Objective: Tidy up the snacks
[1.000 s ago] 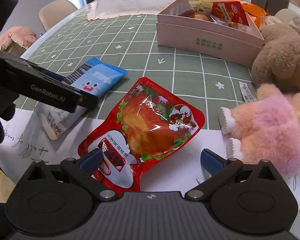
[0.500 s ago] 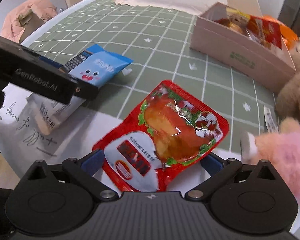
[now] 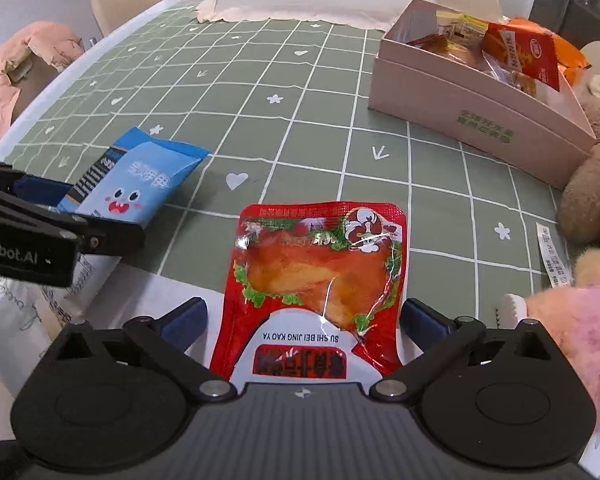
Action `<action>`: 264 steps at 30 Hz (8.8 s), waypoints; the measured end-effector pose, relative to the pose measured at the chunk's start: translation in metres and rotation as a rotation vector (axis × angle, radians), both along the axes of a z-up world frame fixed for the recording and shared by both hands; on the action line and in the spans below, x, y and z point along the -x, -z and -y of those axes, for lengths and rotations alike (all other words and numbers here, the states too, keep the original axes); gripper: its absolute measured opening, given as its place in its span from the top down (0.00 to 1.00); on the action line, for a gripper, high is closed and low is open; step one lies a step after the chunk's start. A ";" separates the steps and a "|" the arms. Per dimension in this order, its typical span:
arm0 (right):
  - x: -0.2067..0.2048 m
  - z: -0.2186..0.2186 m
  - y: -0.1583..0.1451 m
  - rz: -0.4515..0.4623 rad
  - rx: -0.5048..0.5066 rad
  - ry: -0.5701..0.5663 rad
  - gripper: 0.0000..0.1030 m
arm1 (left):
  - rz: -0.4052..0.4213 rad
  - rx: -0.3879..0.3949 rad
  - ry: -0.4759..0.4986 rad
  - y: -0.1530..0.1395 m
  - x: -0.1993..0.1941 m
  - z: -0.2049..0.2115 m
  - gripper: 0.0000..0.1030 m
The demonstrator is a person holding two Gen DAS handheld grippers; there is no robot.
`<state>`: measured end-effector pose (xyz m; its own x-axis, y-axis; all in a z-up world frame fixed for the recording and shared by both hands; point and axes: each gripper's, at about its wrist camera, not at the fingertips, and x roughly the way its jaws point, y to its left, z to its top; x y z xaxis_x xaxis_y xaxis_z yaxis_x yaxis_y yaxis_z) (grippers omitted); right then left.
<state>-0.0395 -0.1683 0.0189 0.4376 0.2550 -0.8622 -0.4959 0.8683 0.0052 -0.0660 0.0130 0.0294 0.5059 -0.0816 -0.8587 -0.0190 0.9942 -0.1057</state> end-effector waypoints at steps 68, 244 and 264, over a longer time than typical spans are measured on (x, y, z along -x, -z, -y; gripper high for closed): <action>0.008 0.010 -0.039 -0.080 -0.044 0.143 0.58 | -0.118 0.106 0.206 0.006 -0.015 -0.011 0.14; -0.024 -0.028 -0.029 0.004 -0.013 -0.021 0.41 | -0.026 -0.046 0.125 0.011 0.007 -0.028 0.13; 0.002 0.067 -0.119 0.199 -0.111 0.264 0.38 | 0.393 0.139 0.328 -0.201 -0.093 0.022 0.12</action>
<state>-0.0418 -0.2352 0.1380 0.6578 0.1980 -0.7267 -0.2549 0.9664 0.0326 0.0274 -0.0094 0.2305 0.7160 -0.3892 -0.5796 0.3583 0.9174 -0.1734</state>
